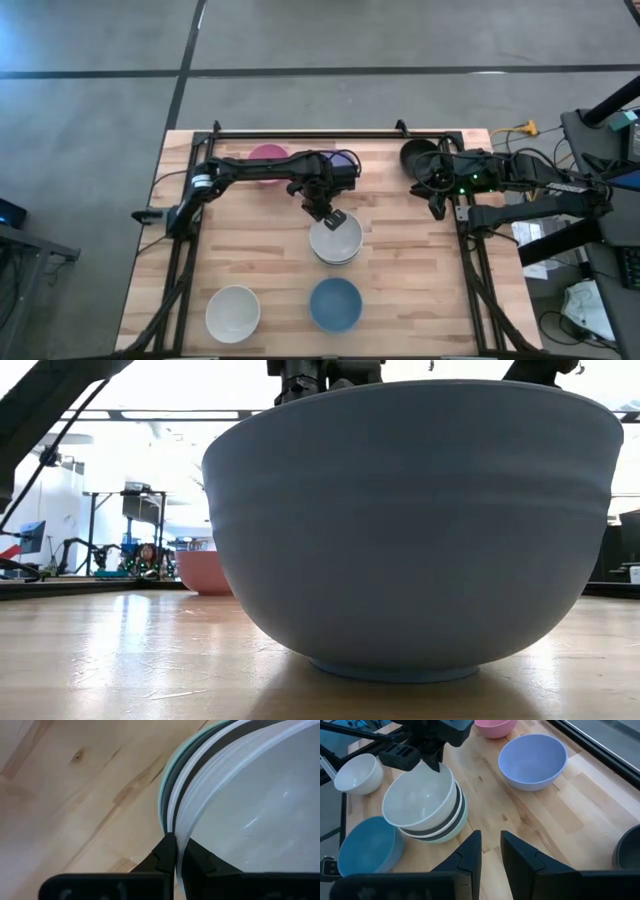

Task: Nest bowls inside each other
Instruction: Stack the top white bowl on top of the stacked white bowl

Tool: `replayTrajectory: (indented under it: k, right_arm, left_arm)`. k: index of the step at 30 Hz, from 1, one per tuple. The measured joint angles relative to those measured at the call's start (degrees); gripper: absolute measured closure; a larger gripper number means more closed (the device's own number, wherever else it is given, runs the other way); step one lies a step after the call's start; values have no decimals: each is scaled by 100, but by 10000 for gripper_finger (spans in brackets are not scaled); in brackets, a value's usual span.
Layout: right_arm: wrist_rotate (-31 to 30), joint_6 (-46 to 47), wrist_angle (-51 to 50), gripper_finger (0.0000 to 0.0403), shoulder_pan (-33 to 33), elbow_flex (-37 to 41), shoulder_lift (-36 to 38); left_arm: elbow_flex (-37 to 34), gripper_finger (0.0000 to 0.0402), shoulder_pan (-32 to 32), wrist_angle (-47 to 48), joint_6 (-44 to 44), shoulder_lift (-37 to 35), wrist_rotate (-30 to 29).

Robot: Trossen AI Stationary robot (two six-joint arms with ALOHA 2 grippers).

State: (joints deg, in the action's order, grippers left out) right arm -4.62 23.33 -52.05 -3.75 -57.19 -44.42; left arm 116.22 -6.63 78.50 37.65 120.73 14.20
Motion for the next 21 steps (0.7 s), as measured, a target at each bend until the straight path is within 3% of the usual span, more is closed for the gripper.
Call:
replayTrajectory:
  k: [21]
  right_arm:
    - [-2, 68, 4, 335, 0, 0, 0]
  left_arm:
    - [-47, 400, -15, -302, -397, 2, 99]
